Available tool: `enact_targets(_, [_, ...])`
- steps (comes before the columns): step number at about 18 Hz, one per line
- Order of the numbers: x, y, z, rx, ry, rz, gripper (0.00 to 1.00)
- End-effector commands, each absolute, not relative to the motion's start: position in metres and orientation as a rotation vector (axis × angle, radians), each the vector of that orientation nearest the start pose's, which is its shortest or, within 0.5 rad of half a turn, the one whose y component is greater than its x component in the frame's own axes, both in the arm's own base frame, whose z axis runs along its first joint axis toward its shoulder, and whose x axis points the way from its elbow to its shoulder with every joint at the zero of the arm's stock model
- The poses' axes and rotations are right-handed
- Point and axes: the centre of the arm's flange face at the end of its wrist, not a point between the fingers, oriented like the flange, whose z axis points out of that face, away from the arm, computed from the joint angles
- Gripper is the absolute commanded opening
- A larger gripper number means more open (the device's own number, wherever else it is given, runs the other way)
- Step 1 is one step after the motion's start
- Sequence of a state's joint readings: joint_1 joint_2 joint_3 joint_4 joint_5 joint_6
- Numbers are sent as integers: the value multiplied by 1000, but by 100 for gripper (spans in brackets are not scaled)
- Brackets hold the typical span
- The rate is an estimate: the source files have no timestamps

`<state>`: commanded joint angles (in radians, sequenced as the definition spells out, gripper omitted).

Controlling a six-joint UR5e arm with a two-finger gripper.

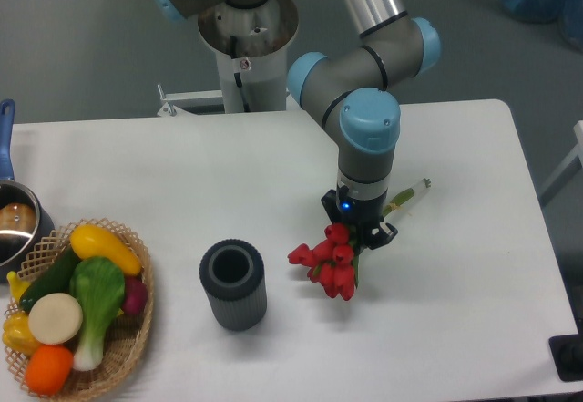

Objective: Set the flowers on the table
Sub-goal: 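Swing the tulips down and lower them toward the table beside the vase, then lower the tulips onto the table surface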

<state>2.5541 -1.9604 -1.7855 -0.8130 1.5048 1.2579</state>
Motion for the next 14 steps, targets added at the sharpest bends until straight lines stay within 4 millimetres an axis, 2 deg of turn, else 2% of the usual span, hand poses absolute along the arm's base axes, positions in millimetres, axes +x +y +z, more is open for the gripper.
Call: enact_targets(14, [-415, 454, 221, -3003, 430, 105, 33])
